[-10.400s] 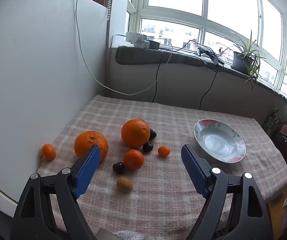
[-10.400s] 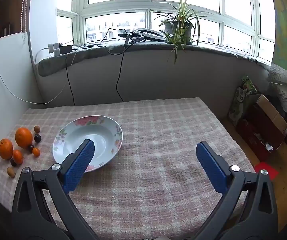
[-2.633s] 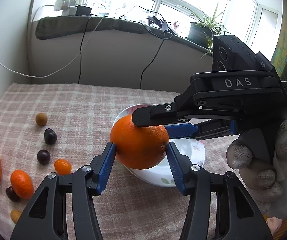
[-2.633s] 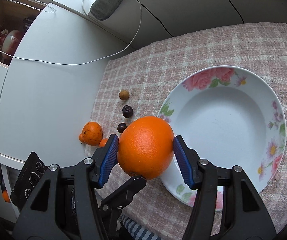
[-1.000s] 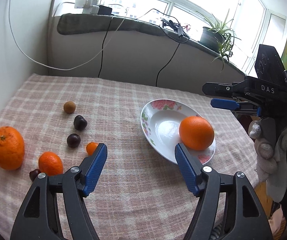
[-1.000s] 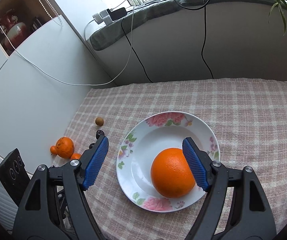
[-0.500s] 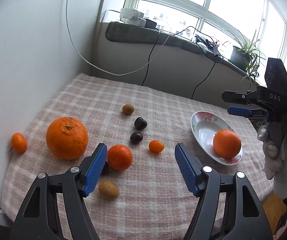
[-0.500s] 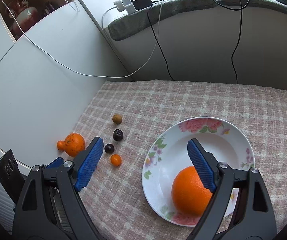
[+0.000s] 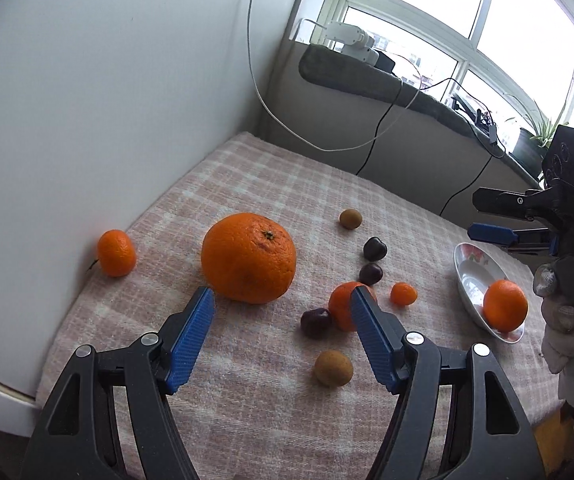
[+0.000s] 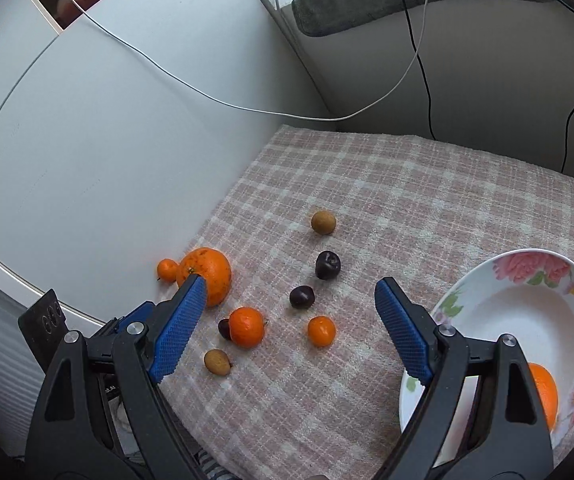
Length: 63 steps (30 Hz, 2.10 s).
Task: Organize fruits
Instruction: 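Move the right tool to the large stemmed orange, then close the right tool around the stemmed orange and lift it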
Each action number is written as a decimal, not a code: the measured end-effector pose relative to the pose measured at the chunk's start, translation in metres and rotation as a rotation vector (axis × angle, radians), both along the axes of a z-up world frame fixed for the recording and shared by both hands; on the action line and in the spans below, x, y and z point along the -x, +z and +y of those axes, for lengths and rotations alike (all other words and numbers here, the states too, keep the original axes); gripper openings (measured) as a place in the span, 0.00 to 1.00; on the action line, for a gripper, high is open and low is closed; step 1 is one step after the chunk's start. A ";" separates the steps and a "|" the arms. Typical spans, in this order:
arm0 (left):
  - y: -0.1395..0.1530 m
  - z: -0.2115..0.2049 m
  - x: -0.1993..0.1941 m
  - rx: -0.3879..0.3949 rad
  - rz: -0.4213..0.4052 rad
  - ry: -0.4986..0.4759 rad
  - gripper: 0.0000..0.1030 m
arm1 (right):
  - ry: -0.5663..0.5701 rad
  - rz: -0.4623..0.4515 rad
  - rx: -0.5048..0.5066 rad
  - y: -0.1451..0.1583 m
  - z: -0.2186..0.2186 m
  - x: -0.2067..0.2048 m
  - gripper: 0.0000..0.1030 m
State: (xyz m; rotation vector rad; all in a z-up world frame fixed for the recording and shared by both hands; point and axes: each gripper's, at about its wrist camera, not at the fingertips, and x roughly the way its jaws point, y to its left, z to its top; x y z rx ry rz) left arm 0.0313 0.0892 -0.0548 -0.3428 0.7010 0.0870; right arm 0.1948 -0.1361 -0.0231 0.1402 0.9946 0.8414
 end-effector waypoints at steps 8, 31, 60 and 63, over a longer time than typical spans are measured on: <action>-0.014 0.014 -0.006 0.021 0.014 0.006 0.66 | 0.115 0.088 -0.020 -0.017 0.061 -0.007 0.86; -0.031 0.026 -0.025 0.094 0.025 -0.024 0.61 | 0.234 0.302 -0.032 -0.069 0.157 -0.020 0.80; -0.035 0.031 -0.032 0.109 0.025 -0.045 0.55 | 0.244 0.334 -0.011 -0.093 0.178 -0.022 0.63; -0.032 0.028 -0.032 0.105 0.019 -0.049 0.55 | 0.242 0.324 -0.014 -0.088 0.175 -0.021 0.63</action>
